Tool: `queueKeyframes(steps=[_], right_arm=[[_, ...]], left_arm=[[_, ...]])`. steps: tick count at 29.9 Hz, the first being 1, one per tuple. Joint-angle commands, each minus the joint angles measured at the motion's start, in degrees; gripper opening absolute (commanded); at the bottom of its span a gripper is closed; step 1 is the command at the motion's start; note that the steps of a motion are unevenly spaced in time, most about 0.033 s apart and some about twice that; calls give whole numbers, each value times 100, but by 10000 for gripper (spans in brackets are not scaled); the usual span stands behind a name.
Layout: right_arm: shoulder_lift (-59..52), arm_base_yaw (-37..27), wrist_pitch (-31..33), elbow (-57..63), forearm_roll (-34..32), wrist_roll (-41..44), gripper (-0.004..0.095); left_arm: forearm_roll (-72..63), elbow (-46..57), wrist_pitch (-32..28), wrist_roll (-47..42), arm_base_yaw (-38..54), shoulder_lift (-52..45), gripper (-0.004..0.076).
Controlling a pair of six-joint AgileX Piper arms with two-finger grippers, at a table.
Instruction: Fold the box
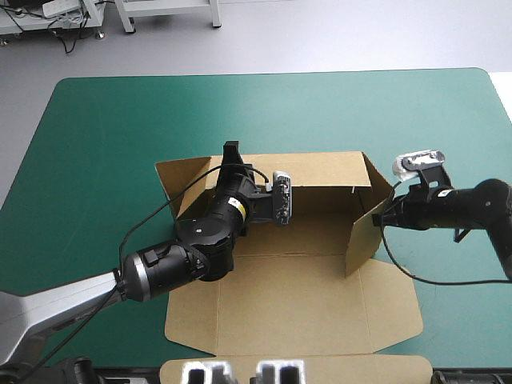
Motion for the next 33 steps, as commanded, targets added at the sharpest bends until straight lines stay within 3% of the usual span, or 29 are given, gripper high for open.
queueKeyframes(steps=[1, 4, 7, 12, 17, 21, 26, 33], right_arm=[[-400, -20, -870, 504, 735, -684, -15], [-605, -20, -1458, 1005, 1532, -1449, -15], [-663, -20, -1470, 1204, 1865, -2054, -15], [-663, -20, -1270, 1192, 1777, -2138, 16], [-663, -20, -929, 1141, 1276, -2138, 238], [-663, -20, -875, 1063, 1237, -2138, 354], [-663, -20, -537, 750, 859, -2138, 373], [-663, -20, -1, 457, 833, -2099, 381]], left_arm=[[-195, -116, 70, -35, -39, -120, -10], [-218, -116, 70, -35, -39, -120, -10], [-221, -116, 70, -184, -39, -120, -10], [-221, -116, 70, -184, -39, -120, -10], [-221, -116, 70, -184, -39, -120, -10], [-221, -116, 70, -184, -39, -120, -10], [-221, -116, 70, -184, -39, -120, -10], [-221, -116, 45, -184, -39, -120, -10]])
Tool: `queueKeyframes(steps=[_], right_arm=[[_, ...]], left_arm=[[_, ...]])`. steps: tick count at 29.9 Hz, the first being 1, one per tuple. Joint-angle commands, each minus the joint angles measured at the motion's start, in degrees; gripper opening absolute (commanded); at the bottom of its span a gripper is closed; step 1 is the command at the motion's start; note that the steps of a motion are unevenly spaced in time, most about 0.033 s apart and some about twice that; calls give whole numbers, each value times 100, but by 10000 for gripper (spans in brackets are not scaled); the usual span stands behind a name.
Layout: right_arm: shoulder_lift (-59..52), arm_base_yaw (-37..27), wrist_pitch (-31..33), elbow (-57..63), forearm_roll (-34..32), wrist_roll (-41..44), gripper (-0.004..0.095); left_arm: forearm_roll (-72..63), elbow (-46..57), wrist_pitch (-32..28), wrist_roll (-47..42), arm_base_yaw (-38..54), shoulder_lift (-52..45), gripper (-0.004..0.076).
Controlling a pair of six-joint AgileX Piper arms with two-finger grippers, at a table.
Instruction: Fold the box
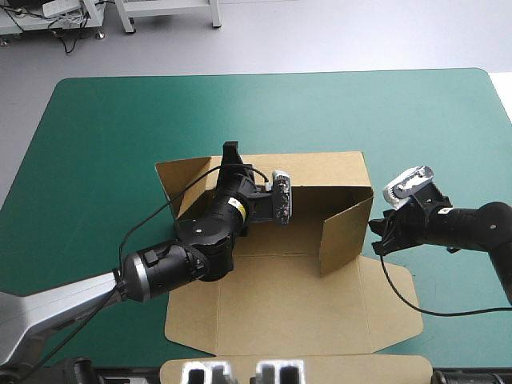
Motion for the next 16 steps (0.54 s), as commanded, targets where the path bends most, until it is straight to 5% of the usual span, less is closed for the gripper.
queueKeyframes(steps=[1, 6, 11, 16], right_arm=[[-122, -20, 260, -223, 175, -8, 382], [-122, -20, 506, -223, 175, 17, 388], [-110, -20, 116, -223, 188, -84, 400], [127, -20, 118, -148, 882, -586, 400]], left_arm=[[-198, -116, 38, -96, -39, -120, -10], [-173, -116, 14, -96, -39, -120, -10], [-173, -116, -71, -96, -39, -120, -10], [-173, -116, -358, -96, -39, -120, -10]])
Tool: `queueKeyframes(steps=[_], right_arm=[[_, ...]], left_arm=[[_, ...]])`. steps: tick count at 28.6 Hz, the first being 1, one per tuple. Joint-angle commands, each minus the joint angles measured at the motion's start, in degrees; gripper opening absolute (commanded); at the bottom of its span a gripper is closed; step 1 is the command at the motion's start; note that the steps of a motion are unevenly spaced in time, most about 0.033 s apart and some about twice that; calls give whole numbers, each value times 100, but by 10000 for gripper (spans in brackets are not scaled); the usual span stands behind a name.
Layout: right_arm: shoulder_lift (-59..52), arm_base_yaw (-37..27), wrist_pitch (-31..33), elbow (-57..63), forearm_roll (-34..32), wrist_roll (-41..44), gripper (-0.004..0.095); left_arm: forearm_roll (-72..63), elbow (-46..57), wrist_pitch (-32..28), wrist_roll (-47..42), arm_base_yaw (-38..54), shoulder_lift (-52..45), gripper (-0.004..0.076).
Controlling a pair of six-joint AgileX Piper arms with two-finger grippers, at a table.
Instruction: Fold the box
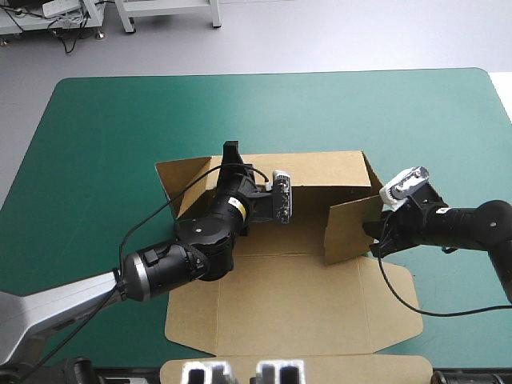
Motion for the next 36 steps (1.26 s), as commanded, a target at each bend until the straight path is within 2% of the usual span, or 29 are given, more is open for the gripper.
queueKeyframes(steps=[1, 5, 11, 14, 17, 18, 29, 31, 33, 34, 35, 36], right_arm=[[118, -20, -131, -111, 729, -393, 400], [367, -20, -300, -111, 1264, -484, 400], [700, -20, -355, -111, 2138, -1200, 394], [890, -20, -440, -111, 2612, -1423, 270], [1015, -20, -504, -111, 2725, -1547, 32], [1025, -20, -513, -111, 2740, -1573, -18], [1075, -20, -477, -111, 2714, -1624, 0], [1075, -20, -448, -111, 2705, -1624, 0], [1075, -20, -448, -111, 2691, -1624, 0], [1075, -20, -448, -111, 2660, -1624, 0], [1075, -20, -448, -111, 2628, -1624, 0], [1075, -20, -448, -111, 2570, -1624, 0]], left_arm=[[-173, -116, -285, -96, -39, -125, -10], [-137, -116, -285, -96, -39, -125, -10], [32, -116, -334, -96, -39, -125, -10], [83, -116, -381, -96, -39, -125, -10], [83, -116, -431, -96, -39, -125, -10], [83, -116, -430, -96, -39, -125, -10], [107, -116, -446, -164, -39, -125, 1], [135, -116, -446, -164, -39, -125, 46], [190, -116, -446, -164, -39, -125, 129], [300, -116, -455, -254, -39, -125, 232], [364, -116, -455, -478, -39, -125, 282], [596, -116, -459, -991, -39, -125, 381]])
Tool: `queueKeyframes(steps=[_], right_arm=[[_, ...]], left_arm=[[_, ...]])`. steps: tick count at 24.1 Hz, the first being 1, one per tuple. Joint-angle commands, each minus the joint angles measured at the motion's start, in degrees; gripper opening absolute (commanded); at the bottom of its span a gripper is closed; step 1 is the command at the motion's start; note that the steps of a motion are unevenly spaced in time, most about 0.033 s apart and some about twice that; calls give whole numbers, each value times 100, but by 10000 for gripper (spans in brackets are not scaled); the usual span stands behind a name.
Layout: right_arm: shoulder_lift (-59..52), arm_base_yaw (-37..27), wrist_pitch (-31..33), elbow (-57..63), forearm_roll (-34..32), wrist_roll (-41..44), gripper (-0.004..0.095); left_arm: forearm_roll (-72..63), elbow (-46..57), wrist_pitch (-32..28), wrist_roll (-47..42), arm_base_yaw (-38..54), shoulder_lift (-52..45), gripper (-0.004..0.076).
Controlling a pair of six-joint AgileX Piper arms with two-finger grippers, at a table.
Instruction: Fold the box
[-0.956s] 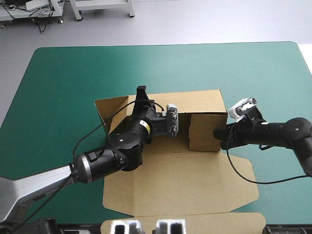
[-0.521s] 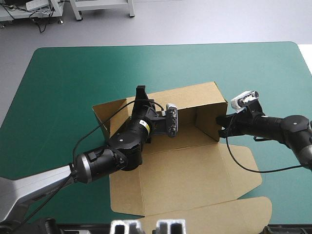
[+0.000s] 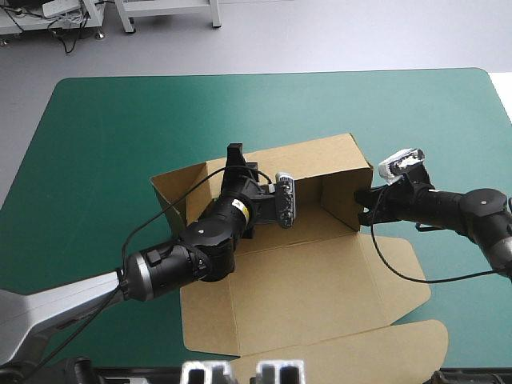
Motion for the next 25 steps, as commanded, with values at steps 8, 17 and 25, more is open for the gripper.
queueKeyframes(steps=[8, 17, 25], right_arm=[[-68, 14, 285, -152, 200, 1, 0], [-68, 14, 253, -152, 200, 66, 0], [-68, 31, 227, -188, 85, 439, 0]], left_arm=[[1361, -136, -1405, -1228, -104, -164, 517], [2407, -136, -1313, -2027, -1316, -281, 494], [3558, -634, 325, -3376, -1449, -627, 48]])
